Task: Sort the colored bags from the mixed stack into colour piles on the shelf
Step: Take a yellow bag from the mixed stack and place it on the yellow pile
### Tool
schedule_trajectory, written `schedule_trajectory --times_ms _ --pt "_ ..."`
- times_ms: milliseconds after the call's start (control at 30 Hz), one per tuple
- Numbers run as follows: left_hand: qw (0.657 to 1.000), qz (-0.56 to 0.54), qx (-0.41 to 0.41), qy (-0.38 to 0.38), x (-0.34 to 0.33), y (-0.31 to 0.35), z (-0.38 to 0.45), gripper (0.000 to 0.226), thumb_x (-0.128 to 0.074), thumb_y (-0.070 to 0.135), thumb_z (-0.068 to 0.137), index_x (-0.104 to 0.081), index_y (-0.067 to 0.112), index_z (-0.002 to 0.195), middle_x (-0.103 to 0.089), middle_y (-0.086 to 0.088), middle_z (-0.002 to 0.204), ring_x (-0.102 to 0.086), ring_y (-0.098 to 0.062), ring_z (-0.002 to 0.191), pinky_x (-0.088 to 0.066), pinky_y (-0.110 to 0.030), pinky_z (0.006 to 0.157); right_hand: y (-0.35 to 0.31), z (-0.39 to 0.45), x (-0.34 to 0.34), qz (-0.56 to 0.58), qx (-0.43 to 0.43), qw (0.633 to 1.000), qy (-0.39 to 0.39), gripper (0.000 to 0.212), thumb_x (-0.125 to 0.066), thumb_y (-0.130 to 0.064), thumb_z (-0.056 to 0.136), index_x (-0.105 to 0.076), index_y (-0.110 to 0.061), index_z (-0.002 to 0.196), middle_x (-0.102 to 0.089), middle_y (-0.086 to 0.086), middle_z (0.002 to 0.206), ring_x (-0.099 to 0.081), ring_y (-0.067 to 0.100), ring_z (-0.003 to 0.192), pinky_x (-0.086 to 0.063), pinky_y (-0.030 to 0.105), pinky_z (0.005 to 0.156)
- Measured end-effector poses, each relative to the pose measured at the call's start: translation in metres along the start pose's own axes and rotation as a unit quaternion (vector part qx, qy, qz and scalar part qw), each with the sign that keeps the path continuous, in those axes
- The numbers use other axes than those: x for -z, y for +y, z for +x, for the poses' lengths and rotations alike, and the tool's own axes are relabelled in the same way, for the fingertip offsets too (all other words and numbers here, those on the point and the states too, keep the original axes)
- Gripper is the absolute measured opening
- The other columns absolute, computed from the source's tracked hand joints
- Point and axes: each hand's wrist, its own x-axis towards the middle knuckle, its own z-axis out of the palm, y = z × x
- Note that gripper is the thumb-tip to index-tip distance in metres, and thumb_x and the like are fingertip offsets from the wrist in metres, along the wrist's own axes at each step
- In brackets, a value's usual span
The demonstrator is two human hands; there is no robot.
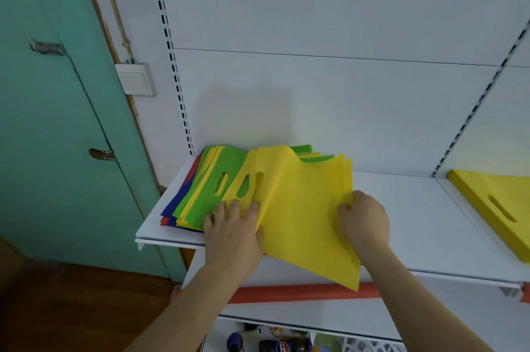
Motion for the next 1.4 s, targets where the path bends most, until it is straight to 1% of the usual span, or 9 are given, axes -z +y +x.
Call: schedule_trajectory --times_ms 100,200,400,600,733,1033,1133,1267,1400 --pt "0.999 -0.004 0.031 -0.045 0.006 0.000 0.002 0.092 -0.006 0.092 0.087 -0.034 0.039 0.157 -0.028 -0.014 0.167 -0.021 -0.038 0.153 -0.022 -0.057 0.119 0.002 0.002 0.007 0.005 0.038 0.996 0.075 0.010 -0.050 -0.016 0.100 -0.052 -0.016 0.091 -0.056 0.005 0.083 -0.050 0.034 0.074 -0.036 0.038 0.061" --pt "0.997 -0.023 0.059 -0.033 0.012 0.001 0.005 0.104 0.002 0.097 0.081 -0.046 0.034 0.150 -0.037 -0.015 0.162 -0.026 -0.036 0.151 -0.026 -0.055 0.118 0.006 0.008 0.014 0.051 0.048 0.993 0.098 0.007 -0.049 -0.016 0.103 -0.053 -0.013 0.097 -0.057 0.010 0.075 -0.054 0.039 0.074 -0.036 0.042 0.060" --pt "0.985 -0.128 0.106 0.041 0.029 -0.008 0.039 0.093 -0.041 0.078 0.094 -0.023 0.016 0.162 -0.049 -0.011 0.155 -0.050 -0.032 0.139 -0.046 -0.049 0.110 0.001 0.008 0.033 0.202 0.133 0.960 0.143 0.012 -0.054 -0.023 0.107 -0.060 -0.028 0.116 -0.063 -0.009 0.077 -0.058 0.023 0.073 -0.038 0.037 0.065" --pt "0.788 -0.590 0.149 0.090 0.062 -0.025 0.083 0.048 -0.072 0.029 0.098 -0.056 0.027 0.143 -0.073 0.008 0.120 -0.070 -0.013 0.107 -0.057 -0.041 0.093 -0.010 0.007 0.058 0.331 0.131 0.918 0.173 0.023 -0.067 -0.035 0.101 -0.056 -0.042 0.120 -0.065 -0.028 0.102 -0.063 -0.002 0.090 -0.047 0.029 0.070" --pt "0.793 -0.565 0.068 0.218 0.069 -0.031 0.085 0.017 -0.065 0.029 0.103 -0.067 0.034 0.119 -0.075 0.018 0.103 -0.069 0.000 0.095 -0.049 -0.022 0.076 -0.014 0.010 0.063 0.329 0.133 0.911 0.211 0.022 -0.064 -0.050 0.099 -0.050 -0.042 0.113 -0.061 -0.029 0.098 -0.060 -0.001 0.083 -0.044 0.032 0.062" --pt "0.827 -0.536 0.050 0.159 0.032 -0.039 0.069 0.018 -0.050 0.031 0.111 -0.066 0.035 0.103 -0.073 0.018 0.101 -0.057 -0.003 0.076 -0.046 -0.032 0.071 0.013 0.003 0.024 0.224 0.111 0.963 0.099 0.013 -0.059 -0.024 0.103 -0.051 -0.028 0.093 -0.057 -0.005 0.072 -0.055 0.019 0.067 -0.032 0.033 0.055" --pt "0.838 -0.512 0.055 0.180 0.036 -0.036 0.074 0.023 -0.048 0.032 0.111 -0.066 0.034 0.095 -0.070 0.014 0.090 -0.050 -0.003 0.060 -0.041 -0.025 0.056 0.014 -0.001 0.032 0.236 0.085 0.959 0.135 0.019 -0.063 -0.026 0.102 -0.054 -0.031 0.118 -0.060 -0.014 0.082 -0.059 0.005 0.074 -0.036 0.030 0.057" --pt "0.824 -0.521 0.034 0.219 0.040 -0.014 0.077 0.017 -0.050 0.026 0.110 -0.060 0.030 0.123 -0.071 0.010 0.095 -0.054 -0.009 0.058 -0.042 -0.018 0.050 0.023 -0.019 0.050 0.263 0.078 0.938 0.210 0.044 -0.067 -0.032 0.101 -0.042 -0.046 0.135 -0.065 -0.018 0.098 -0.060 -0.005 0.087 -0.043 0.029 0.062" --pt "0.797 -0.550 0.041 0.247 0.031 0.022 0.074 0.032 -0.062 0.021 0.105 -0.050 0.023 0.135 -0.064 0.004 0.100 -0.060 -0.003 0.076 -0.047 -0.015 0.064 0.048 -0.036 0.073 0.247 0.081 0.929 0.262 0.037 -0.062 -0.033 0.104 -0.041 -0.047 0.131 -0.066 -0.020 0.110 -0.064 -0.001 0.087 -0.050 0.036 0.063"
